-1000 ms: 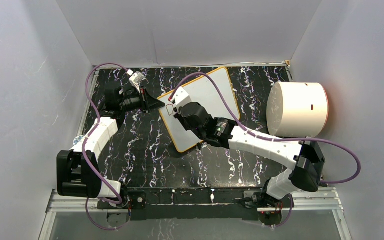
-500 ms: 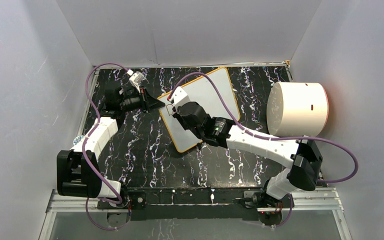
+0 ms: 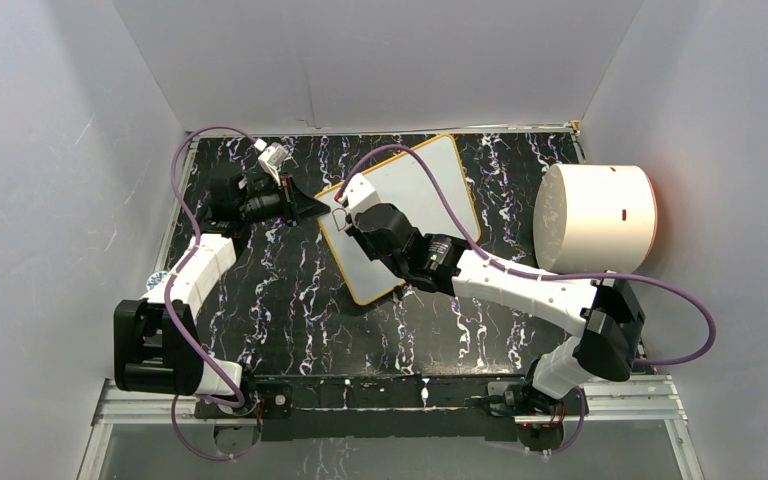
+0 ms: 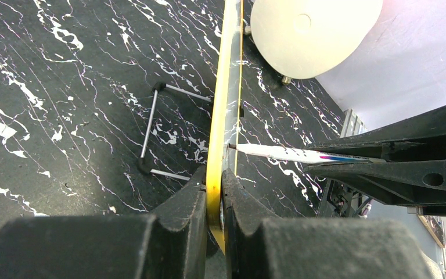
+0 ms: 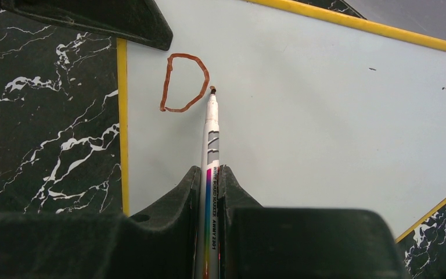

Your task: Write a sentence on the whiteboard

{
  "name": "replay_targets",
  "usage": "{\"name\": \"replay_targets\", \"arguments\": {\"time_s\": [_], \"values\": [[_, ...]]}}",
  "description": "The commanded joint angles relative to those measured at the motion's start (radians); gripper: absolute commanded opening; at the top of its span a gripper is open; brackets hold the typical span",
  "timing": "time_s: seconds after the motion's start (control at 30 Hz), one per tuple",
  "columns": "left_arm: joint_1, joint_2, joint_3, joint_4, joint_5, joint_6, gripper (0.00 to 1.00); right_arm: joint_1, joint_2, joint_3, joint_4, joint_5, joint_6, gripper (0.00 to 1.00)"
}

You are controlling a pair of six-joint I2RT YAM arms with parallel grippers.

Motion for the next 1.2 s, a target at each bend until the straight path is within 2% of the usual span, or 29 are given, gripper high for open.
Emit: {"name": "replay_targets", "arguments": {"time_s": [0.0,0.77,1.17], "values": [[-0.017,0.031,-0.004,-0.075,-0.042,0.06,0.0,-0.012,-0.023,0.03,-0.022,0.002,0.016,0.0],[-0.017,0.034,-0.003,-0.078,-0.042,0.063,0.0,-0.012,-0.055,-0.006,-0.079,-0.04,0.066,0.0],[-0.017,0.034,-0.003,-0.078,-0.04,0.062,0.0,-0.012,-0.053,-0.023,-0.008,-0.017,0.046,0.0]]}}
